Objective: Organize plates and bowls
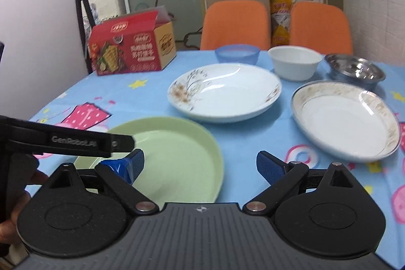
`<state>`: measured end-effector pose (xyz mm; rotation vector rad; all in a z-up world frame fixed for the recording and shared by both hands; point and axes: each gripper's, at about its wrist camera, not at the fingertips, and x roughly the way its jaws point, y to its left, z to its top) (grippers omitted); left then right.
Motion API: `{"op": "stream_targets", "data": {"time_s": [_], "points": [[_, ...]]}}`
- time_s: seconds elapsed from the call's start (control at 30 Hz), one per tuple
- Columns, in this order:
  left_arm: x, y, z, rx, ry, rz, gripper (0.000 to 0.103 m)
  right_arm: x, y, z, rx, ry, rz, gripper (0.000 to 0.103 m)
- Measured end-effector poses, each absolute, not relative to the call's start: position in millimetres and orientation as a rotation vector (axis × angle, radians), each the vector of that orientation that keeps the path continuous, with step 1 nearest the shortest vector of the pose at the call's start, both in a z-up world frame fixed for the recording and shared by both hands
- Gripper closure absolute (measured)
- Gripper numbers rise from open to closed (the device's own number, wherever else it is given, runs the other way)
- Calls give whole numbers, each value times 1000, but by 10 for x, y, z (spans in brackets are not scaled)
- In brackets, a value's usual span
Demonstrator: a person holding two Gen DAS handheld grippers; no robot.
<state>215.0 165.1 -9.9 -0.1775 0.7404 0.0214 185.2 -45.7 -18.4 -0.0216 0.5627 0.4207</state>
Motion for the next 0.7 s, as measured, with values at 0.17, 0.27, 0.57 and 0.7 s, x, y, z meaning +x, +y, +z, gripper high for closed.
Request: {"op": "stream_targets", "data": {"time_s": [0.17,0.27,0.57,0.7], "points": [[2498,1777,4,-174,750,12,28,2287,-564,-6,-102,528,382,20],[2810,1794,44,-160,758,-6,28,2654,-550,10,-115,543,396,20],[3743,1617,-28,-149,843,-100,28,3477,-325,-229,-181,640,401,20],[3896,1510,-109,-115,863,-110,28,3629,-284,-338,-183,673,415,20]]}}
